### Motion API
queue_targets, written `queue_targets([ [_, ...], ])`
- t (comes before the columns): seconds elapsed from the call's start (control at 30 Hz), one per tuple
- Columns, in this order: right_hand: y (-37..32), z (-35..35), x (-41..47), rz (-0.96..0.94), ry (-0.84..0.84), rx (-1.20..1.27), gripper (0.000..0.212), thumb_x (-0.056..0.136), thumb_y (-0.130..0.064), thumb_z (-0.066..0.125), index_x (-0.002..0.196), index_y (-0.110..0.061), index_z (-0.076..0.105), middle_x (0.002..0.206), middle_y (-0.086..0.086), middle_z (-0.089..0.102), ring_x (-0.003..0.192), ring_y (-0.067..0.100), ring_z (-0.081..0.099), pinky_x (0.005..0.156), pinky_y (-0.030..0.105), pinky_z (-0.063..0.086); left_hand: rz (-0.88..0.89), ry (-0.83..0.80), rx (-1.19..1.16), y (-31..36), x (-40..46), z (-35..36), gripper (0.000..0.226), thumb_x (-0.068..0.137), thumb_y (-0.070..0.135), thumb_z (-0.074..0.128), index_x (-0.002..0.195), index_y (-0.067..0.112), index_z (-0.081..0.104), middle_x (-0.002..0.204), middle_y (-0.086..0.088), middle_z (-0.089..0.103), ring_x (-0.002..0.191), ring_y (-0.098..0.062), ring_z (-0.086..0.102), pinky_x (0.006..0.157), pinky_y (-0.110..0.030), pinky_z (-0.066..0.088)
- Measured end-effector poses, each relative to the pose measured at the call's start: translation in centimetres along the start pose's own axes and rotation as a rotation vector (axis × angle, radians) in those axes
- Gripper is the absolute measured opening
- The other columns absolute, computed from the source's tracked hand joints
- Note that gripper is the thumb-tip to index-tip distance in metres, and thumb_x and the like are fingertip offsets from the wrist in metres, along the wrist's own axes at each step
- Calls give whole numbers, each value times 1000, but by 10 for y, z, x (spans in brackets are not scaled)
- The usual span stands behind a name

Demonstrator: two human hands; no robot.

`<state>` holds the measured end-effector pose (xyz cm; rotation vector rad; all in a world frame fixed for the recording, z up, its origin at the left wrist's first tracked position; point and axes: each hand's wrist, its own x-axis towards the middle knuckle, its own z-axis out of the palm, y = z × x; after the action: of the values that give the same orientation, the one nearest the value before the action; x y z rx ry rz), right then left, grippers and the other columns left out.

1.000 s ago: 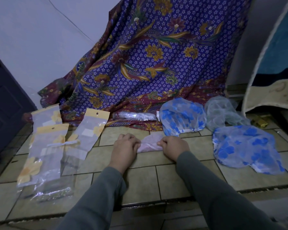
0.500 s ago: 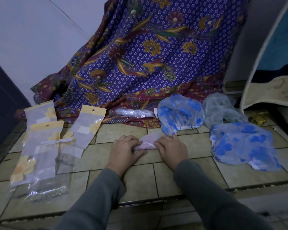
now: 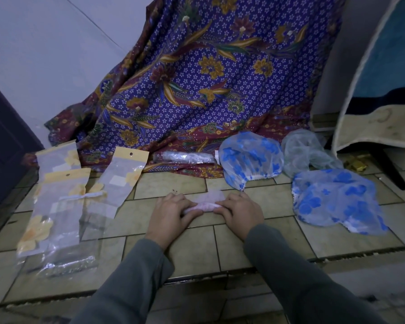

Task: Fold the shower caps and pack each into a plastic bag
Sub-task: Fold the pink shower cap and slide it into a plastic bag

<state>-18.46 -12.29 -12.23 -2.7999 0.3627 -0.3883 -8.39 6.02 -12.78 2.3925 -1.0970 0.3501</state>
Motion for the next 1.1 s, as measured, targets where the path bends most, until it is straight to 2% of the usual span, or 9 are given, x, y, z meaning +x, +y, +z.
queue_targets([
  [0.07, -2, -4, 2, 15, -14, -15, 33, 94, -49, 44, 111, -34, 68, 106, -14, 63, 107, 13, 48, 74, 22, 32, -36, -13, -27, 2, 1, -3, 44, 83, 63, 43, 87, 31, 73, 77, 11, 64, 79, -17, 56, 71, -33, 43],
  [0.23, -7, -11, 14, 83, -64, 21, 30, 95, -47, 44, 108, -34, 68, 112, -13, 63, 110, 12, 46, 82, 25, 36, -114, -127, -2, 7, 13, -7, 58, 77, 66, 28, 94, 31, 70, 90, 8, 69, 91, -18, 58, 77, -33, 40],
  [0.4, -11, -10, 20, 153, -89, 48, 30, 94, -48, 45, 109, -34, 68, 110, -7, 64, 110, 16, 47, 84, 28, 39, -179, -138, -14, 11, 17, -6, 19, 89, 45, 52, 101, 34, 61, 94, 11, 68, 97, -17, 57, 82, -34, 34],
  [0.57, -15, -11, 28, 255, -127, 75, 34, 92, -53, 45, 113, -36, 66, 109, 5, 62, 105, 20, 52, 85, 30, 40, -246, -214, 115, 13, 25, -8, 23, 91, 49, 49, 105, 39, 64, 109, 14, 63, 107, -18, 44, 85, -36, 29],
  [0.73, -10, -4, 24, 132, -18, 35, 33, 92, -50, 48, 110, -32, 69, 108, -7, 64, 109, 16, 44, 80, 27, 36, -192, -216, 240, 18, 30, -6, 26, 95, 46, 44, 109, 37, 64, 118, 12, 53, 109, -18, 41, 85, -37, 31],
  [0.87, -5, 2, 19, 8, 180, 67, 20, 85, -41, 62, 96, -28, 74, 95, -9, 62, 93, 15, 49, 67, 24, 38, -163, -130, 189, 21, 23, -1, 21, 95, 38, 46, 112, 35, 59, 112, 10, 58, 102, -20, 50, 80, -36, 29],
  [0.93, -4, 5, 16, -70, 252, 59, 19, 84, -38, 57, 85, -28, 73, 87, -10, 62, 83, 13, 47, 56, 23, 41, -136, -90, 190, 21, 19, 1, 14, 90, 33, 53, 103, 35, 59, 97, 7, 62, 91, -23, 55, 73, -36, 29],
  [1.0, -2, 9, 13, -140, 259, 27, 26, 85, -37, 48, 83, -29, 73, 87, -11, 65, 80, 13, 48, 53, 22, 43, -85, -35, 218, 17, 16, 5, 9, 85, 35, 53, 88, 32, 61, 80, 7, 59, 75, -24, 56, 67, -34, 27],
  [1.1, -1, 10, 10, -136, 206, 27, 28, 82, -44, 50, 90, -30, 74, 91, -11, 66, 80, 17, 56, 54, 22, 45, -59, 23, 214, 10, 11, 7, 25, 85, 43, 44, 85, 33, 66, 79, 10, 60, 72, -23, 54, 65, -34, 29],
])
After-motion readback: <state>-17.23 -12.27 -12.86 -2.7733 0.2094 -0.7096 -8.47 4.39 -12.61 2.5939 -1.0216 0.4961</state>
